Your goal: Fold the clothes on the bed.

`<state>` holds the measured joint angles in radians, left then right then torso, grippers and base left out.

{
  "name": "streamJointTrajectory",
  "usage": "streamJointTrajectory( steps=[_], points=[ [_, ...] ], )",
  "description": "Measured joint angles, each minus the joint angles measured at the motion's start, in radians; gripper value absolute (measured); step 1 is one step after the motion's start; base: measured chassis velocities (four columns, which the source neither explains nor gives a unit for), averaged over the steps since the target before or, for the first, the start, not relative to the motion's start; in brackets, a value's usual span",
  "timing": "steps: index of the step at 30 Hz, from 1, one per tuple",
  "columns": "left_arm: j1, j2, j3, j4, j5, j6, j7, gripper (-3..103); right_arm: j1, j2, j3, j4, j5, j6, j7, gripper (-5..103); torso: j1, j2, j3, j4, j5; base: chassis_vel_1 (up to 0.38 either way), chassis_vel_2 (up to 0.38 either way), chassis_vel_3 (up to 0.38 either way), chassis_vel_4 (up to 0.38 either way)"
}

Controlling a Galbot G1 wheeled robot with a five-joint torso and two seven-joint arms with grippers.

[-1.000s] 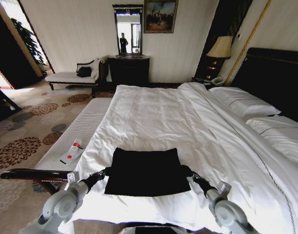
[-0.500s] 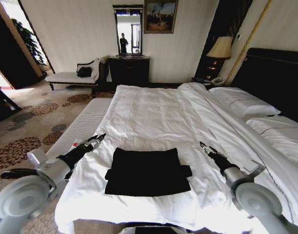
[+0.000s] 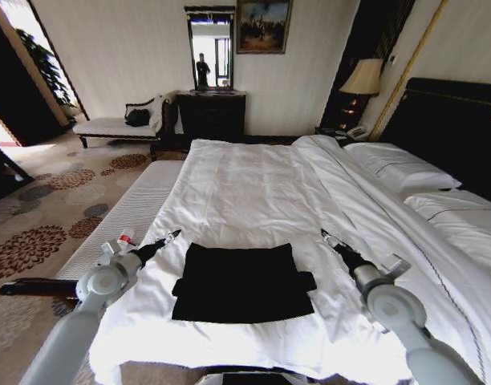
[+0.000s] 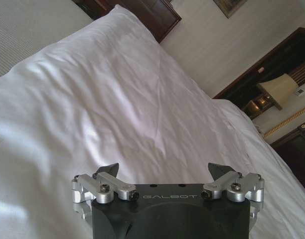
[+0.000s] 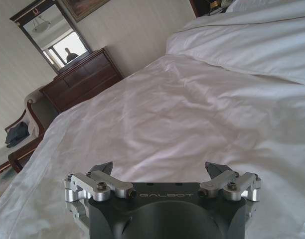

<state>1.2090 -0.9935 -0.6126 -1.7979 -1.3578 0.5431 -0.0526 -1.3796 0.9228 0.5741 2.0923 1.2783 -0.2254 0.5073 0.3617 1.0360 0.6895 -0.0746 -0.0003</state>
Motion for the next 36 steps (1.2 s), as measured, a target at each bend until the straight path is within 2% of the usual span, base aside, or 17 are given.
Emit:
streamJointTrajectory(
  steps=[2,6,12,25,27,30,33,36],
  points=[
    [-0.021,-0.011,0.016,0.077,0.018,-0.021,0.037,100,0.032,-0.002,-0.035,-0.042,-0.001,-0.001,0.002,100,0.0,0.0,0.0,-0.0006,-0.0004,0.0,0.0,0.0,0.0],
    [-0.075,-0.033,0.051,0.162,0.026,-0.039,0.064,100,0.063,-0.003,-0.06,-0.089,-0.001,-0.002,0.004,100,0.0,0.0,0.0,-0.0012,-0.0003,0.0,0.0,0.0,0.0],
    [-0.118,-0.058,0.101,0.206,0.034,-0.041,0.078,100,0.099,0.005,-0.084,-0.131,-0.001,-0.002,0.007,100,0.0,0.0,0.0,-0.0011,-0.0001,0.0,0.0,0.0,0.0],
    [-0.192,-0.115,0.205,0.287,0.115,-0.051,0.095,98,0.142,0.016,-0.104,-0.188,-0.004,-0.002,0.009,100,0.0,0.0,0.0,-0.001,-0.0001,0.0,0.0,0.0,0.0],
    [-0.192,-0.118,0.208,0.289,0.121,-0.052,0.096,96,0.142,0.017,-0.104,-0.189,-0.004,-0.002,0.01,100,0.0,0.0,0.0,-0.001,-0.0002,0.0,0.0,0.0,0.0],
    [-0.18,-0.128,0.211,0.286,0.137,-0.058,0.098,81,0.142,0.022,-0.105,-0.195,-0.006,-0.002,0.011,100,0.0,0.0,0.0,-0.0009,-0.0003,0.0,0.0,0.0,0.0],
    [-0.169,-0.123,0.207,0.274,0.137,-0.061,0.101,75,0.144,0.024,-0.106,-0.199,-0.007,-0.002,0.011,100,0.0,0.0,0.0,-0.0009,-0.0003,0.0,0.0,0.0,0.0],
    [-0.159,-0.11,0.203,0.262,0.136,-0.067,0.105,58,0.15,0.028,-0.107,-0.207,-0.008,-0.002,0.012,100,0.0,0.0,0.0,-0.0007,-0.0003,0.0,0.0,0.0,0.0]
  ],
)
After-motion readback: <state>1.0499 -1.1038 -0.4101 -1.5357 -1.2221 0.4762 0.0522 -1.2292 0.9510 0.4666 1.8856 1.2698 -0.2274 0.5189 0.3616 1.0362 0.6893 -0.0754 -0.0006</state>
